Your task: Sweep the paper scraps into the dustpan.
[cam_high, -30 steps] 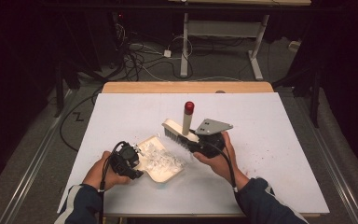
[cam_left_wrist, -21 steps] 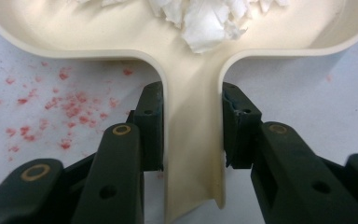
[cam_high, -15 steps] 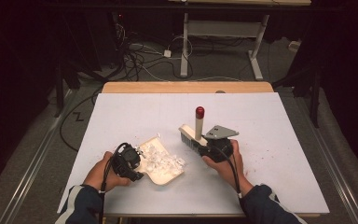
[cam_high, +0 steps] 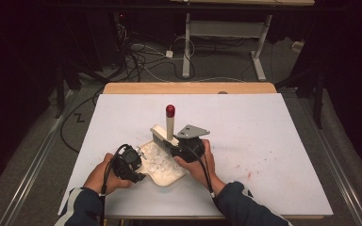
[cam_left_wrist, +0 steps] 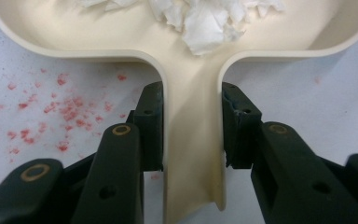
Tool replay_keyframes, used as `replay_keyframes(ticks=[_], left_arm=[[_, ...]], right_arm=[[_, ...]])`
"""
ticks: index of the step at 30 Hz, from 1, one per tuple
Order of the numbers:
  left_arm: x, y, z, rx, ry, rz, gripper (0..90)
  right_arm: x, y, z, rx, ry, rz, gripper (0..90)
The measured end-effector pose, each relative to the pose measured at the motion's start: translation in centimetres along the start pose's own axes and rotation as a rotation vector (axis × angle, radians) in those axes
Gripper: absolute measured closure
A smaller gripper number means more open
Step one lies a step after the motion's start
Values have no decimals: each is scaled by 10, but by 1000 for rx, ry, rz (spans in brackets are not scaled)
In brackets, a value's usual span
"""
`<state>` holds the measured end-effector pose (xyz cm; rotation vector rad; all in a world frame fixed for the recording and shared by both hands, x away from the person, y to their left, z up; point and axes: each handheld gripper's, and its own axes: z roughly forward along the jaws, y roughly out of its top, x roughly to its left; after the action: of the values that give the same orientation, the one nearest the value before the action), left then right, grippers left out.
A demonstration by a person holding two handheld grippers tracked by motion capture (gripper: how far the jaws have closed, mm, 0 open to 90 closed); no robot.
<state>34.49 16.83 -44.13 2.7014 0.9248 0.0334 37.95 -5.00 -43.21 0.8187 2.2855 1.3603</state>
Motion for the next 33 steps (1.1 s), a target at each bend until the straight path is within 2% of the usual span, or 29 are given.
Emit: replay_keyframes(ticks=[4,11,13,19,23,26,30,33], left_arm=[[0,0,0,6,4,8,629],[0,-2,-1,13,1,17,630],[0,-3,-1,18,1,22,630],[-1,-2,0,23,5,25,630],[-1,-2,-1,25,8,27,630],[-3,0,-2,26,16,28,630],[-4,-1,-2,24,17,28,630],[-4,0,-2,24,21,29,630]], right_arm=[[-1,9,-10,-29,-21,-30,677],[-21,15,-40,-41,-34,-18,677],[-26,15,-51,-37,-48,-36,677],[-42,-3,-100,71,-33,-115,677],[-52,-24,-137,124,-6,-109,677],[-55,-40,-157,186,17,-115,677],[-53,-57,-172,247,62,-100,677],[-49,-62,-162,265,89,-112,677]])
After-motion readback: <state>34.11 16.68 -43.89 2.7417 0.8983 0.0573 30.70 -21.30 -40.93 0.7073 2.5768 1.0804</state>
